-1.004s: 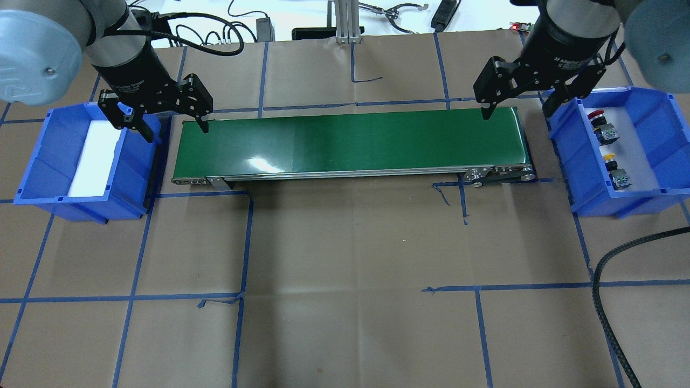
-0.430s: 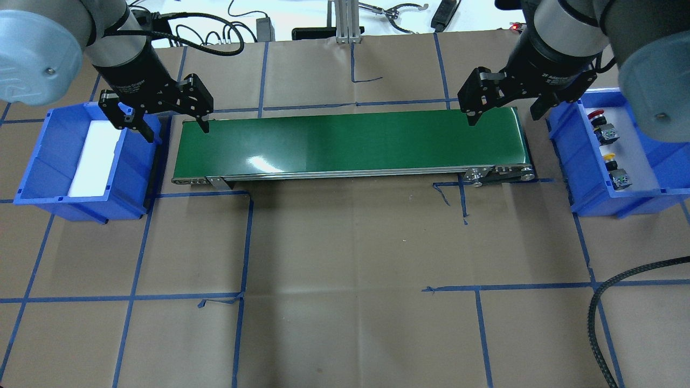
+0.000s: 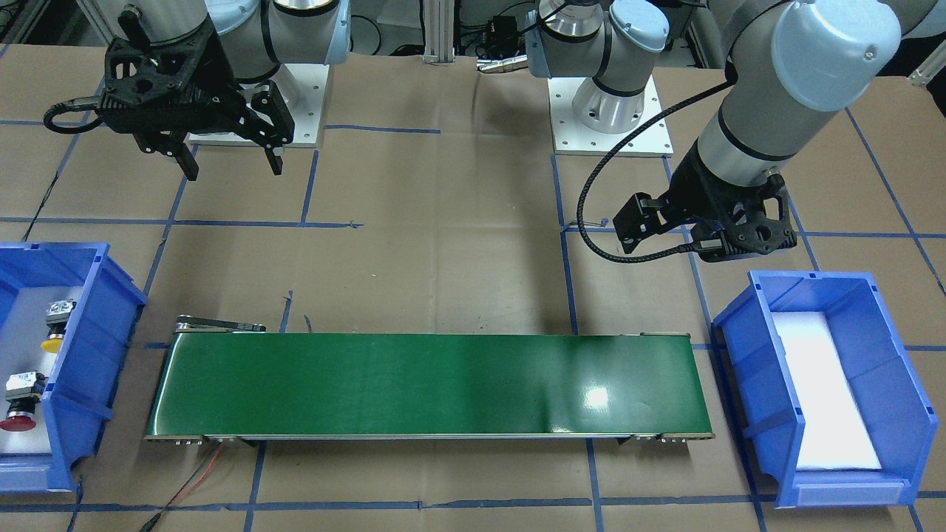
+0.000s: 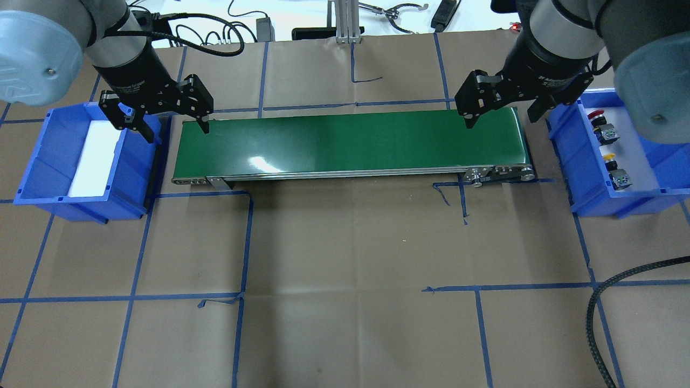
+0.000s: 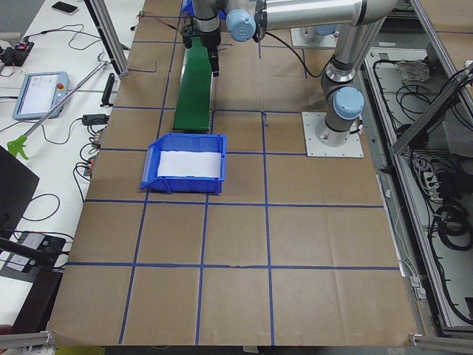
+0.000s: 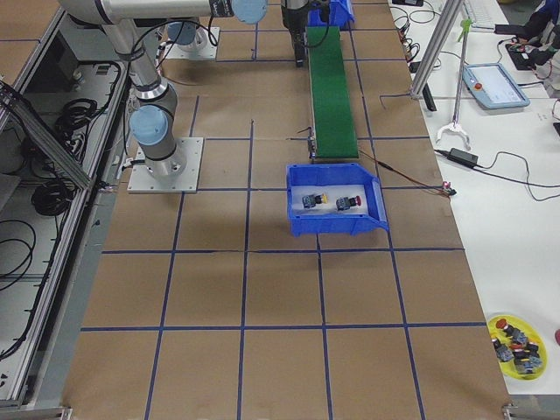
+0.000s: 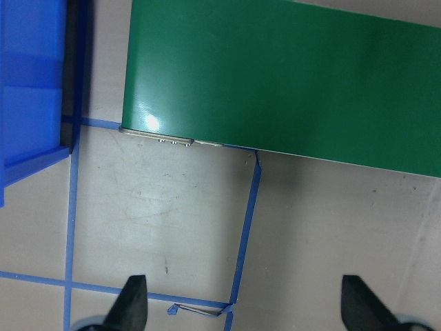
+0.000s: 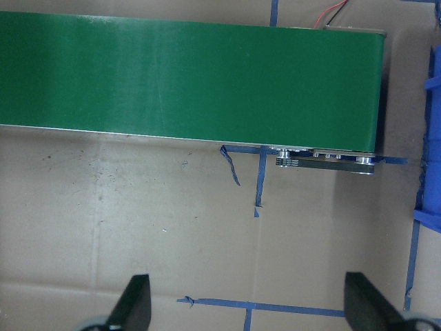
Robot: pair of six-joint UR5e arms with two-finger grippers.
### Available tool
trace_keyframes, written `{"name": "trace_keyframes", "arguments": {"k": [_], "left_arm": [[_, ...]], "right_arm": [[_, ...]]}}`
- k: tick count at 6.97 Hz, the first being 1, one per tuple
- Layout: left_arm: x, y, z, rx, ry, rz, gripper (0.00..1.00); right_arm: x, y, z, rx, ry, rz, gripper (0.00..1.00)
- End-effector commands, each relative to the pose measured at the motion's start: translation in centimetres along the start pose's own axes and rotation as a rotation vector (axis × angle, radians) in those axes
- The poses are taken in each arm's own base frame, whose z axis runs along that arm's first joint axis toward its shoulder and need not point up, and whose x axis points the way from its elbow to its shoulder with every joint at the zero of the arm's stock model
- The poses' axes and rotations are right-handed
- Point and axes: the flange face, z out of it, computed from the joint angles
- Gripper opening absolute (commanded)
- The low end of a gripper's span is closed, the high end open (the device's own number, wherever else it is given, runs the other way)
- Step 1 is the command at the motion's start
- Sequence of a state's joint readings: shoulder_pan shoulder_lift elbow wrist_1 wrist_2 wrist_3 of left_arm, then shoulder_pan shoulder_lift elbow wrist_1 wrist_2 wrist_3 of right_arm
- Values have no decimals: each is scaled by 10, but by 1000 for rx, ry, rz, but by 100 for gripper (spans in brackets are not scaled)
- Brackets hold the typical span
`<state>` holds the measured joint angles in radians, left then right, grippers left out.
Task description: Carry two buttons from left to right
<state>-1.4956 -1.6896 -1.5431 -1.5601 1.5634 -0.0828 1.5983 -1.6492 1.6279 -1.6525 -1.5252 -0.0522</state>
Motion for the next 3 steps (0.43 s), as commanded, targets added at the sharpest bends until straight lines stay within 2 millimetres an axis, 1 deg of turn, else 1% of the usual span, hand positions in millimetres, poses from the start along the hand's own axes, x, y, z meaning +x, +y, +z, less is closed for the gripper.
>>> {"name": "trace_keyframes", "arguments": {"k": [1,3], "left_arm": [[1,1,0,0,6,-2,100],[0,1,-3,5,5,-1,100]], "right_arm": [[1,4,2,-38,1,3,100],[1,3,3,-41,1,3,100]]}}
